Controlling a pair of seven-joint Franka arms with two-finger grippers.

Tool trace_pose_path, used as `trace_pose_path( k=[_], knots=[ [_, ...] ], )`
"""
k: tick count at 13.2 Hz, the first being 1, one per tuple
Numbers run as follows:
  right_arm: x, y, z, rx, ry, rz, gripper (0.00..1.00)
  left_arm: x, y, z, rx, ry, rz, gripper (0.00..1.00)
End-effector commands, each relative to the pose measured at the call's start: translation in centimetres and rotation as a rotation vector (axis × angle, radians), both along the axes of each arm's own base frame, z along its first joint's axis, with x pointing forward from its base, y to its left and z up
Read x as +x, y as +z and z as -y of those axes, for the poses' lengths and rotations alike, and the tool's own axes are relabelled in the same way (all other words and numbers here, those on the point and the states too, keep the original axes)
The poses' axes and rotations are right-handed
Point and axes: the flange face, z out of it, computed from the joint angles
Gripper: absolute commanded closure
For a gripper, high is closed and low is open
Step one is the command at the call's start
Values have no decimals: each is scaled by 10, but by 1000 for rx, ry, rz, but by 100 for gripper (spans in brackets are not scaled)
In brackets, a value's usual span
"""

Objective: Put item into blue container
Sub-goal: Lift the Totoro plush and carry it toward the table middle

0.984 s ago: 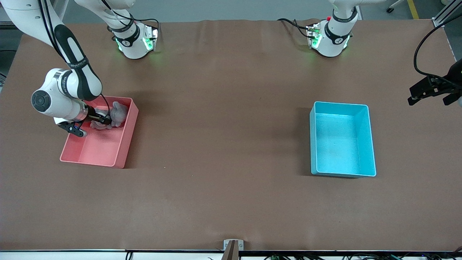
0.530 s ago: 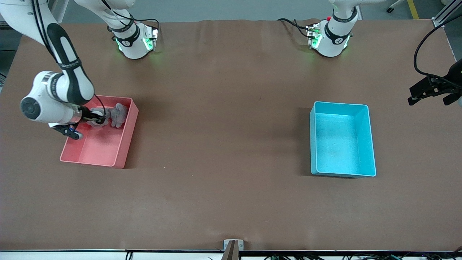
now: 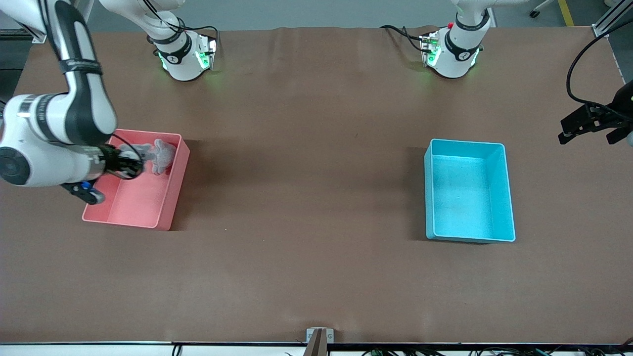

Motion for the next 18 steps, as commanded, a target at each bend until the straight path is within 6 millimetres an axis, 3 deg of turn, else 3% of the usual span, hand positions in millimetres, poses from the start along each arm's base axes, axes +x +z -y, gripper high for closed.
trace_pose_path(
  k=[1, 3, 5, 8, 9, 12, 14, 16, 18],
  knots=[
    [4, 2, -35, 103, -135, 1, 93, 0, 3, 5, -29, 6, 11, 0],
    [4, 1, -94, 72, -167, 38, 92, 0, 3, 5, -33, 9, 11, 0],
    [-3, -10, -172, 7, -228, 96, 92, 2, 2, 7, -35, 7, 15, 0],
    [-10, -44, -258, -30, -317, 190, 92, 11, -2, 7, -74, 14, 53, 0],
    [-13, -55, -286, -41, -341, 210, 92, 15, -8, 7, -76, 15, 42, 0],
    [-28, -100, -370, -67, -409, 261, 92, 33, -59, 14, -72, -12, -60, 0],
    [-35, -129, -402, -73, -434, 286, 92, 33, -63, 17, -71, -20, -74, 0],
    [-41, -146, -419, -52, -460, 326, 90, 32, -74, 24, -76, -33, -118, 0],
    [-47, -158, -429, -46, -481, 344, 88, 30, -75, 47, -77, -58, -132, 0]
  ],
)
